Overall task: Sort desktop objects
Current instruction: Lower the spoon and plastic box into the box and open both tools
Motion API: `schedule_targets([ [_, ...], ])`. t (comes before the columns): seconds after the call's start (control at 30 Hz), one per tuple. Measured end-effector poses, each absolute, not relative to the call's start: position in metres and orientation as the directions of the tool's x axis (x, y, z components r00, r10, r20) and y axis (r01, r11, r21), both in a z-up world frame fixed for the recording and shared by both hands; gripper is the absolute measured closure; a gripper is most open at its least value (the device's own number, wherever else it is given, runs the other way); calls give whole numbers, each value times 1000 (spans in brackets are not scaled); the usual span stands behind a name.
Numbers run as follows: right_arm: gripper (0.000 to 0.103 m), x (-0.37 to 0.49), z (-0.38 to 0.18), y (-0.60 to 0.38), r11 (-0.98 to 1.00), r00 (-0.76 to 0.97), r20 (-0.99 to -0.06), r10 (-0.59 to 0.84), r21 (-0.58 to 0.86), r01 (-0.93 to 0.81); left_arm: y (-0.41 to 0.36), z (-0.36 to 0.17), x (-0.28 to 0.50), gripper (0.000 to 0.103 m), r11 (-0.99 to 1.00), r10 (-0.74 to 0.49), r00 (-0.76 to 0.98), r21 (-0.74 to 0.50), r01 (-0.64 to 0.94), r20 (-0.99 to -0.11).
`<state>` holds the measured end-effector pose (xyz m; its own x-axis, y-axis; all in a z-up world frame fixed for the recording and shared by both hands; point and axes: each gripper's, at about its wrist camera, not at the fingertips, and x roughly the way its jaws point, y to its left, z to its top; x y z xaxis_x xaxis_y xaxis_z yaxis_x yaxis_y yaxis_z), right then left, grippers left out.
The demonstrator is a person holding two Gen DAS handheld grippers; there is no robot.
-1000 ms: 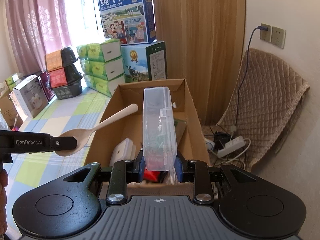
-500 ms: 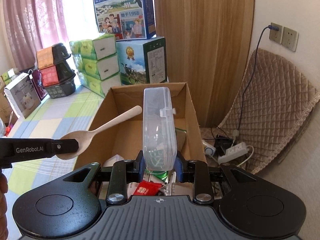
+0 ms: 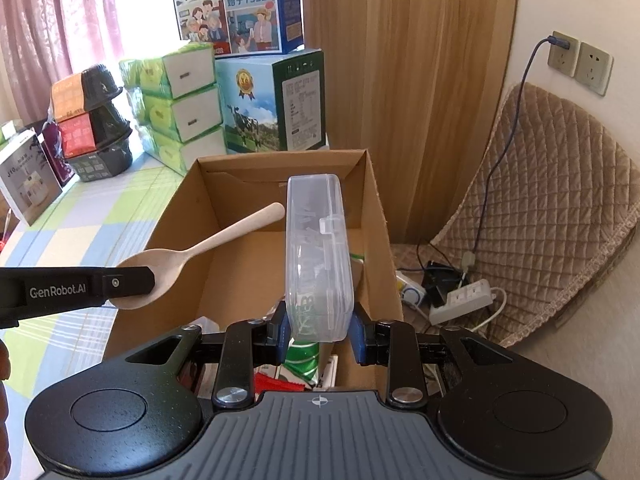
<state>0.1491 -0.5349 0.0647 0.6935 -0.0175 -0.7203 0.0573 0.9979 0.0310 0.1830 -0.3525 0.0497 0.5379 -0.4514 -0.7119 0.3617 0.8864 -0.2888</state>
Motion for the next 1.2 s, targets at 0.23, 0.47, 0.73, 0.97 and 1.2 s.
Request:
schedule_targets([
  [0.23, 76, 161, 58, -534, 998, 686, -727, -19, 26, 55, -358, 41, 193, 100, 875, -476, 526, -317, 366, -705],
  [0.47, 76, 163, 53, -533, 998, 679, -733, -24, 21, 58, -359, 38, 195, 90, 892, -434, 553, -251, 377, -711],
  [0.73, 76, 169, 52, -525, 999, 679, -734, 0, 35, 38, -334, 41, 193, 90, 896, -427, 569, -246, 369, -703],
  [0.97, 72, 191, 60, -511, 998, 706, -706, 54, 68, -9, -309, 46, 191, 83, 903, -420, 585, -253, 348, -694],
  [1.2, 35, 187, 71, -514, 994, 721, -690, 58, 103, 19, -285, 49, 178, 63, 912, -403, 603, -246, 329, -688],
])
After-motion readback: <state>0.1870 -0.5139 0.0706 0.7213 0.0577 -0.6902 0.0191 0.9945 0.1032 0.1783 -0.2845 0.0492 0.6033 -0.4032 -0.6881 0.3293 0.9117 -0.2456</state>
